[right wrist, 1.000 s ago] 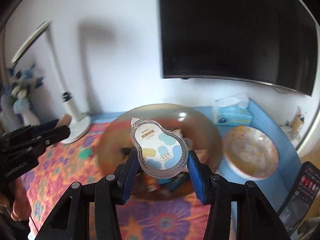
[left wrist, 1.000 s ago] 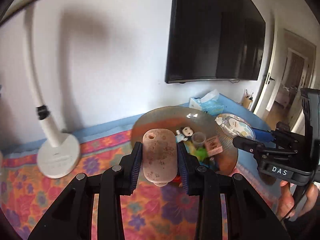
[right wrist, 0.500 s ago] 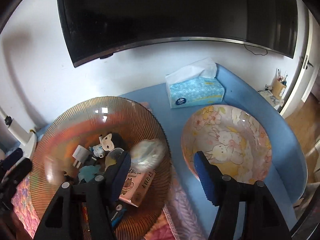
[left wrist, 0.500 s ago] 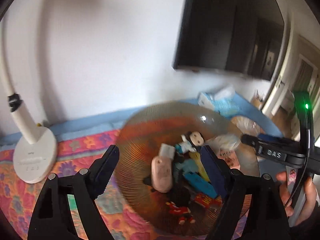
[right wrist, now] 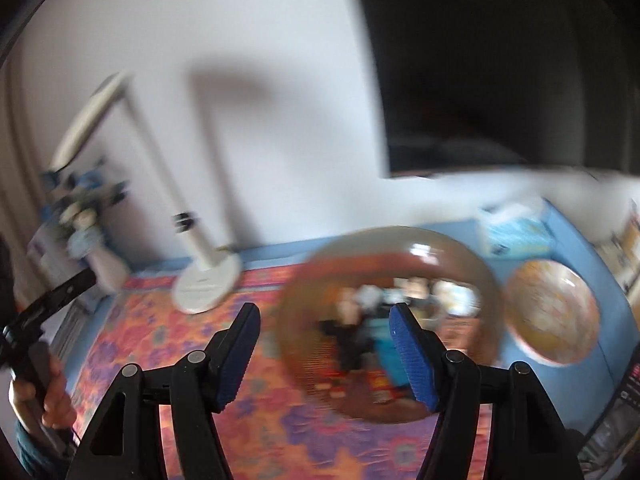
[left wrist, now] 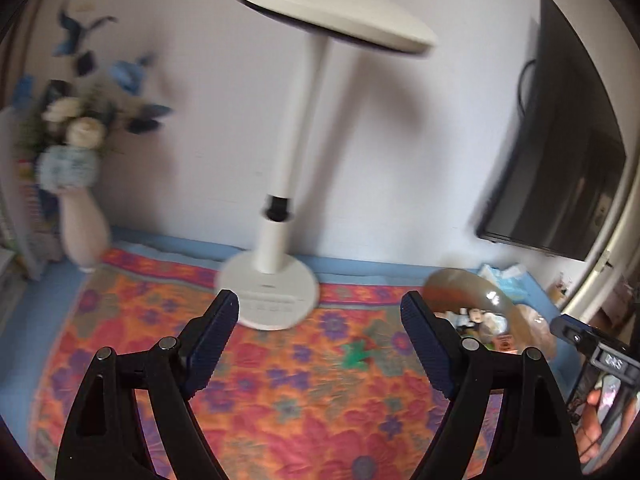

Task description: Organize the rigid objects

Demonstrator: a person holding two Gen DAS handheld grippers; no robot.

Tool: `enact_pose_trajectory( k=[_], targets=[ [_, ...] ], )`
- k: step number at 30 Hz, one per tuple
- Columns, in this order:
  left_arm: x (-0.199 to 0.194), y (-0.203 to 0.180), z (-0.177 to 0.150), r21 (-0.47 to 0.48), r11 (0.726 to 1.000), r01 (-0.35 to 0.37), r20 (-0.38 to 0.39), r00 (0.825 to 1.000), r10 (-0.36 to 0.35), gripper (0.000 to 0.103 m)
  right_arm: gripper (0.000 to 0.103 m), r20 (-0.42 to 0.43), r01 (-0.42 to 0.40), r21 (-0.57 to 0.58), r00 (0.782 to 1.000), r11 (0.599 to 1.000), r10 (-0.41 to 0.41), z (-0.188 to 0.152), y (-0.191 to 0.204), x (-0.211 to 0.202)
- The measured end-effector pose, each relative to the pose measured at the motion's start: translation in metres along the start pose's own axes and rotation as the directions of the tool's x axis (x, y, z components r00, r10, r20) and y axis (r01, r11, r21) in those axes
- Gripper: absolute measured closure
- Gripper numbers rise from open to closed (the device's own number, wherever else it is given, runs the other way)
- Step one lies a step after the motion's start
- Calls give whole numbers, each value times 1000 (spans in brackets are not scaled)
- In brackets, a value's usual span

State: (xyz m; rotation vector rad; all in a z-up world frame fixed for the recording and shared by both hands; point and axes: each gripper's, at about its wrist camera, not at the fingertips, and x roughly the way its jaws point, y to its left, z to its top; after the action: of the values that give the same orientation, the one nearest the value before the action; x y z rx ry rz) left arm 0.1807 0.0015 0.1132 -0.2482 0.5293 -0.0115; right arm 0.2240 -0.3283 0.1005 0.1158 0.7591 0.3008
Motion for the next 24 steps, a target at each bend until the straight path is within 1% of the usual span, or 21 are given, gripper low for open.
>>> enact_pose_trajectory(
  k=[1,2,3,4,7,8,9,10,11,13,14,15,16,17,18,20,21,24],
  targets=[
    [-5,7,-3,2,999,-45,-5,999,45,18,31,-5,-40,-27,999,999,40,-4,21,1],
    [-7,14,-7,5,997,-74,-8,997,74,17,28,-12,-67,-47,998,997,67,-9,38,3],
    [-7,20,-15,13,996,-90,-9,996,90,16,26,-26,-89,-75,996,993,88,-18,59,12],
    [-6,27,-22,20,994,-103,-18,995,103,15,26,-42,-96,-94,995,991,92,-26,73,20],
    [14,45,-55,46,985,-165,-65,984,168,15,26,-124,-103,-147,989,984,85,-59,106,65],
    [20,52,-68,50,982,-181,-71,980,185,15,26,-136,-94,-162,988,982,72,-70,113,78],
    [30,57,-81,62,978,-199,-82,976,203,15,26,-141,-74,-185,989,980,48,-80,120,89],
    [44,61,-95,81,974,-214,-109,969,222,15,26,-150,-42,-215,989,976,9,-91,125,104],
    [54,64,-105,93,973,-213,-140,964,224,15,26,-166,-17,-232,986,973,-22,-102,126,120],
    [69,71,-125,94,974,-205,-178,959,219,15,26,-174,13,-251,983,968,-58,-116,126,137],
    [76,75,-131,79,974,-214,-215,950,226,16,26,-182,24,-252,981,968,-71,-124,123,142],
    [77,77,-131,69,975,-213,-242,944,223,15,26,-201,32,-248,976,968,-84,-131,120,149],
    [74,78,-129,55,979,-195,-221,954,203,14,26,-235,49,-250,966,967,-109,-133,119,156],
    [72,79,-129,50,978,-200,-202,957,206,14,26,-235,66,-254,964,965,-128,-133,119,159],
    [72,80,-129,50,977,-209,-204,955,215,14,26,-232,79,-255,963,964,-140,-132,118,161],
    [76,80,-130,54,978,-202,-235,949,210,14,26,-252,89,-257,955,962,-156,-133,116,166],
    [76,81,-131,55,979,-197,-240,949,205,14,26,-259,87,-254,953,963,-155,-133,116,167],
    [74,81,-131,53,979,-195,-238,950,202,14,21,-270,89,-233,951,968,-152,-131,112,169]
  ],
)
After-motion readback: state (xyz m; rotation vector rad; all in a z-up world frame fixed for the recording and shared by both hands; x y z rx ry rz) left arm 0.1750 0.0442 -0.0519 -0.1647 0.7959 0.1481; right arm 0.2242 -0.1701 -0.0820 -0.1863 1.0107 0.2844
